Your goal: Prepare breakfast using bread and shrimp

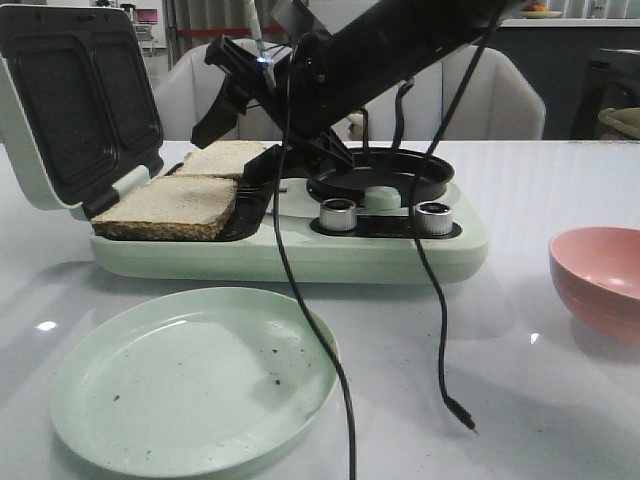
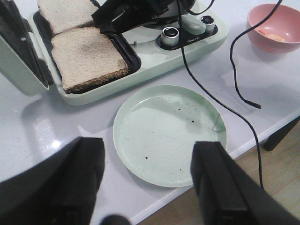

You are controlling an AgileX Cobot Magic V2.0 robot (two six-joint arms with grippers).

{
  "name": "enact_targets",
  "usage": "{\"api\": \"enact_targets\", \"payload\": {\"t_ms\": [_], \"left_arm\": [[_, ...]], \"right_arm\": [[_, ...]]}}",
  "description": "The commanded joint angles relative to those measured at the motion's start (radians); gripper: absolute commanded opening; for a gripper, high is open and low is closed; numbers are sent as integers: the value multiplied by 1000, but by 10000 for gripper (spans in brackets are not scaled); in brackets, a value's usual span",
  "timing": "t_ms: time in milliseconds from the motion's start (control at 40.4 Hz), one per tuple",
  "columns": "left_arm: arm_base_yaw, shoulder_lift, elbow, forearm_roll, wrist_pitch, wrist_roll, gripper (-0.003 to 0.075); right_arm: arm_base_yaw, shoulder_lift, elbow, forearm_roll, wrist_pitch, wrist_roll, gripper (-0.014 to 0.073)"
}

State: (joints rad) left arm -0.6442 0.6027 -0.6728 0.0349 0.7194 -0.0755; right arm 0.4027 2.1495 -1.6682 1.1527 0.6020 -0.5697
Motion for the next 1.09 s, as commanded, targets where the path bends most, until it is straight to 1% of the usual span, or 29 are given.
{"api": "enact_targets", "payload": {"t_ms": [0, 99, 173, 272, 322, 371, 421, 470, 594, 891, 1064], "left_arm": [[-7, 0, -27, -6, -76, -3, 454], [-7, 0, -27, -6, -76, -3, 454], [-7, 0, -27, -6, -76, -3, 454], [-7, 0, -27, -6, -76, -3, 454], [-7, 0, -27, -6, -76, -3, 454], [-7, 0, -27, -6, -76, -3, 454], [-7, 0, -27, -6, -76, -3, 454], [-7, 0, -27, -6, -76, -3, 454], [-7, 0, -27, -6, -76, -3, 454], [-7, 0, -27, -6, -76, -3, 454], [-7, 0, -27, -6, -76, -3, 454]], "right_arm": [[-23, -110, -35, -23, 54, -13, 516], [-24, -176, -35, -128, 86, 4, 516], [-24, -230, -35, -260, 105, 62, 516], [-23, -315, -35, -483, 149, 204, 516], [-23, -357, -30, -624, 176, 294, 516], [-23, -403, -12, -733, 197, 364, 516], [-23, -464, 31, -832, 204, 428, 516], [-23, -525, 85, -896, 201, 465, 516], [-23, -703, 260, -990, 186, 493, 516], [-23, -1100, 612, -1091, 198, 493, 516], [-23, -1303, 768, -1102, 224, 493, 516]]}}
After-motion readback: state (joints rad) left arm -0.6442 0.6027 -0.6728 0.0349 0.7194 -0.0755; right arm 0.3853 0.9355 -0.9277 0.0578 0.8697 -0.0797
